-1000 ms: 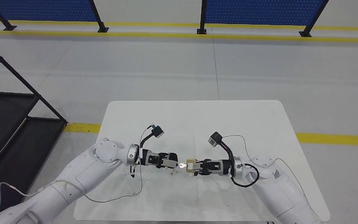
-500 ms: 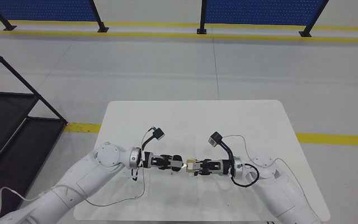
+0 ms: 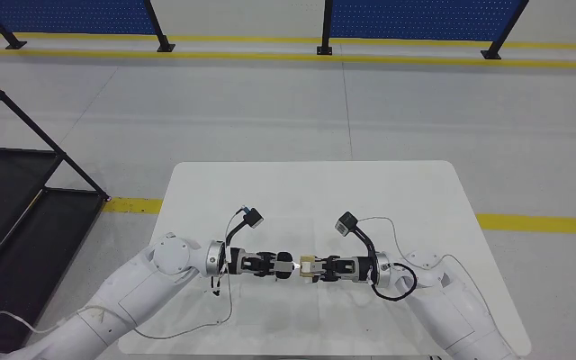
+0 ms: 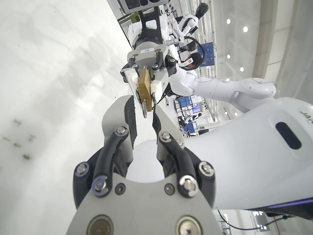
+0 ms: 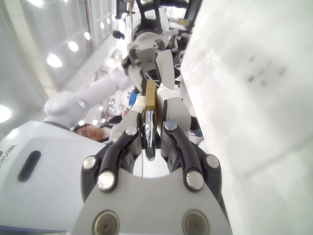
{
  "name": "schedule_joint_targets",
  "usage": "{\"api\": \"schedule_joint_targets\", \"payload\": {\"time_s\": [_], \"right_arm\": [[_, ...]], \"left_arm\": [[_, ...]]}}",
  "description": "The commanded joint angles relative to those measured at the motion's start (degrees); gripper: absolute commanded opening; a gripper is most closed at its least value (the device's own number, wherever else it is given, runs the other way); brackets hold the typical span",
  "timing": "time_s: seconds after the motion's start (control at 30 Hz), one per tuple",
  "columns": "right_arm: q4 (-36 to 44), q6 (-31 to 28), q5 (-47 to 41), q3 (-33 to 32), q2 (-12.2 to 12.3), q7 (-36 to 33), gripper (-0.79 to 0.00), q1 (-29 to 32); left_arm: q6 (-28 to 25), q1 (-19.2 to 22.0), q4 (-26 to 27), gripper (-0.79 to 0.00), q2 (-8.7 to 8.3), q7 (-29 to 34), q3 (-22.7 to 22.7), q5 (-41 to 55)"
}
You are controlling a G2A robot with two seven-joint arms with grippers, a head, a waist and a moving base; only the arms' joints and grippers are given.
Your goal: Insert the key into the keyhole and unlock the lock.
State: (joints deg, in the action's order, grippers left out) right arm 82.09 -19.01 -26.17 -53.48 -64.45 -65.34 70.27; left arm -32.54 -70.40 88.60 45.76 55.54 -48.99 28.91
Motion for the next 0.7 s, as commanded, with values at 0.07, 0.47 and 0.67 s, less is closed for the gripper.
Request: {"api": "schedule_joint_targets", "payload": {"time_s": [0.07,0.47,0.67], "right_arm": [[0.0,0.0,0.0,0.0,0.0,0.0,-0.785,0.0],[0.0,0.0,0.0,0.0,0.0,0.0,-0.785,0.0],[0.0,0.0,0.0,0.0,0.0,0.0,-0.785,0.0]], "left_arm": [[0.2,-0.4,0.3,-0.637,0.14,0.2,-0.5,-0.1],[0.5,0.0,-1.1,-0.785,1.12,1.0,-0.8,0.2],[0.7,0.4,-1.8,-0.785,1.7,1.7,-0.7,0.5]]}}
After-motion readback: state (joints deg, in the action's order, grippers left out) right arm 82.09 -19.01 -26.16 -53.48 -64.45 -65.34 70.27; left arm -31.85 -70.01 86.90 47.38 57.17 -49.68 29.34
